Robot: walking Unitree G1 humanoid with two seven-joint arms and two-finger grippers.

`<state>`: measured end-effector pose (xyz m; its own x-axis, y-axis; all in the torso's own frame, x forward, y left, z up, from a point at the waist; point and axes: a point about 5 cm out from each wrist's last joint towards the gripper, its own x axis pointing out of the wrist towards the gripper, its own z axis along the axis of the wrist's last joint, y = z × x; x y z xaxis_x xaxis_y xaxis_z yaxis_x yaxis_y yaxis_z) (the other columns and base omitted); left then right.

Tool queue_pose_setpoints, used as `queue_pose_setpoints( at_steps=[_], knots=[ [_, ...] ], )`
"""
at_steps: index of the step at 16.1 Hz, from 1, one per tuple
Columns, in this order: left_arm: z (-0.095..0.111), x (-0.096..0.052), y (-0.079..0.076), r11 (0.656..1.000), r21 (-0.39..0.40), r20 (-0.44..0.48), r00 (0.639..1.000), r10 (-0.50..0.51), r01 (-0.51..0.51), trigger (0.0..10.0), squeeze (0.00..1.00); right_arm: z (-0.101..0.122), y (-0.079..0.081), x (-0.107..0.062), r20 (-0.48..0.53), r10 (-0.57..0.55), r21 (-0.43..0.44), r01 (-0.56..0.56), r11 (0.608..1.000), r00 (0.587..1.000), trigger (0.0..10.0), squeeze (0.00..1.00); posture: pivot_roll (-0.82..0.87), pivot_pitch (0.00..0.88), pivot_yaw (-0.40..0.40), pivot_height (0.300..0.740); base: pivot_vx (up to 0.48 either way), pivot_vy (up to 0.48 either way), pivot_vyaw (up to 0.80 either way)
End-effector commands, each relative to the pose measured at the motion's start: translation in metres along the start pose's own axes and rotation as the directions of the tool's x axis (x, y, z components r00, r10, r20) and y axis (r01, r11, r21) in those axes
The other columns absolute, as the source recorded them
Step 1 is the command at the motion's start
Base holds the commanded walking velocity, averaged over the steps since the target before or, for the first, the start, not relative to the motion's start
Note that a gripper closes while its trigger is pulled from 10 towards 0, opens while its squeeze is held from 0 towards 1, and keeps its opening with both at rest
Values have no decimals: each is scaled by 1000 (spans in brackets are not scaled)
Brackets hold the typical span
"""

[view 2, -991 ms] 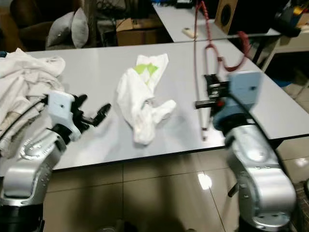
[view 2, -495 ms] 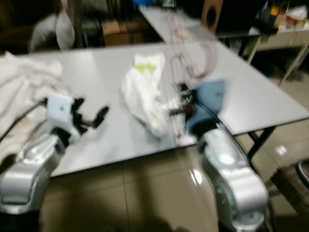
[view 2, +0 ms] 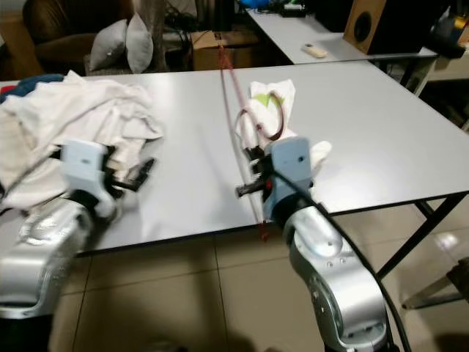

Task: Hang hanger

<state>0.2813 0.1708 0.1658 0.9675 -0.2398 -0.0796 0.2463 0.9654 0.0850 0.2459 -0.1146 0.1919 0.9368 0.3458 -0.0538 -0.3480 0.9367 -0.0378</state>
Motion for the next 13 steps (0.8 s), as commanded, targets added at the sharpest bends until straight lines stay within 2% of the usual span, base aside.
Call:
queue_pose_setpoints(
  at_steps=[1, 2, 3, 4, 5, 6, 7, 9, 10, 13],
  knots=[
    [-2, 2, -6, 1000, 7, -6, 1000, -14, 14, 10000, 0, -2, -2, -3, -6, 7, -1, -7, 1000, 1000, 10000, 0, 7, 0, 23, 723, 0, 352, 0],
    [-3, 2, -7, 1000, 9, -7, 1000, -13, 13, 10000, 0, -2, -2, -4, -5, 11, -6, -11, 1000, 1000, 10000, 0, 10, 0, 25, 723, 0, 349, 0],
    [-1, 1, -9, 1000, -9, 0, 1000, -14, 14, 10000, 0, 2, -5, -5, 13, 3, -63, -3, 998, 1000, 10000, 0, 12, 0, 26, 723, 0, 352, 0],
    [1, 1, -11, 1000, -12, 7, 1000, -19, 19, 10000, 0, 16, -18, -4, 85, -61, -193, 77, 978, 994, 10000, 0, 15, 0, 32, 723, 0, 352, 0],
    [1, 2, -10, 1000, -10, 7, 1000, -21, 21, 10000, 0, 25, -23, -3, 130, -85, -226, 113, 967, 988, 10000, 0, 12, 0, 36, 723, 0, 352, 0],
    [1, 3, -6, 1000, -4, 6, 1000, -16, 16, 10000, 0, 43, -28, -2, 194, -62, -354, 128, 927, 979, 10000, 0, 8, 0, 48, 723, 0, 352, 0],
    [1, 3, -5, 1000, 1, 4, 1000, -16, 16, 10000, 0, 43, -28, -2, 172, -29, -386, 95, 918, 985, 10000, 0, 9, 0, 49, 723, 0, 356, 0],
    [1, 4, -5, 1000, 9, 3, 1000, -20, 20, 10000, 0, 31, -23, -6, 115, 9, -288, 24, 957, 993, 10000, 0, 6, 0, 47, 723, 0, 354, 0],
    [2, 5, -4, 1000, 12, 6, 1000, -21, 20, 10000, 0, 23, -18, -8, 92, 21, -201, -3, 980, 996, 10000, 0, 5, 0, 36, 723, 0, 349, 0],
    [-1, 5, -5, 1000, 10, 3, 1000, -17, 17, 10000, 0, 11, -11, -11, 71, 29, -77, -23, 997, 997, 10000, 0, 6, 0, 35, 723, 0, 352, 0]
  ],
)
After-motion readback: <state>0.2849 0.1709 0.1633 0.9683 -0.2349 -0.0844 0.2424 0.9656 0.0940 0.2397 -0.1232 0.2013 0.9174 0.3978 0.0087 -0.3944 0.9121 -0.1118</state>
